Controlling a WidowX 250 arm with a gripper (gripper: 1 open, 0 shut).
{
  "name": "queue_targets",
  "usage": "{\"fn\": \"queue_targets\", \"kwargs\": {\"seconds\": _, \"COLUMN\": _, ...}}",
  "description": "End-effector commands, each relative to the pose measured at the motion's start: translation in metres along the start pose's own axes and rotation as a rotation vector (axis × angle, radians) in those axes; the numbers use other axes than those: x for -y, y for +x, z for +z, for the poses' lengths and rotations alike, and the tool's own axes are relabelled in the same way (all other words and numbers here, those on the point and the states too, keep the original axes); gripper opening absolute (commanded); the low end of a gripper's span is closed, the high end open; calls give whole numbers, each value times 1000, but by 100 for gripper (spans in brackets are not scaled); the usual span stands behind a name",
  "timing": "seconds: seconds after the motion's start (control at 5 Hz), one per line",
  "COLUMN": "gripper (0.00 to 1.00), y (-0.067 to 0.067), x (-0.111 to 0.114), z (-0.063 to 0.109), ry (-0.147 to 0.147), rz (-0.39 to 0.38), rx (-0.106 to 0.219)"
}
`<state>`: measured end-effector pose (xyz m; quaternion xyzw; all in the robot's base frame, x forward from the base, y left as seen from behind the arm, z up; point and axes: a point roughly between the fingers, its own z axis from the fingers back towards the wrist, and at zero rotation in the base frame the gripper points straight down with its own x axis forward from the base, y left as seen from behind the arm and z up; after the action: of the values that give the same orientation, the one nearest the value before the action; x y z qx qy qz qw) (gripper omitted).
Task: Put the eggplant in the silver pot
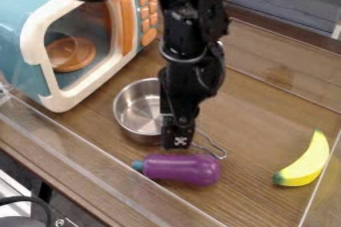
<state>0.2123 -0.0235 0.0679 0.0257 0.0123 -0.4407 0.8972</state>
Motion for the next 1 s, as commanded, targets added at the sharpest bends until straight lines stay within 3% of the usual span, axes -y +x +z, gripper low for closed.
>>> {"fn": "queue_targets", "kwargs": {"seconds": 0.0, "gripper": 100, "y": 5, "x": 0, "z": -2, "ry": 22, "rz": 14, "rx": 18}}
{"fn": "queue_targets", "kwargs": {"seconds": 0.4, "gripper": 100, "y": 8, "x": 13, "z": -4, "ry": 24, "rz": 66, "rx": 25}}
{"fn": "queue_targets", "kwargs": {"seconds": 0.6, "gripper": 100, "y": 11, "x": 18, "z": -12, "ry": 26, "rz": 0, "rx": 33}}
{"fn": "queue_targets", "kwargs": {"seconds": 0.8, "gripper": 0, "y": 15, "x": 22, "z": -21, "ry": 31, "rz": -59, "rx": 41}}
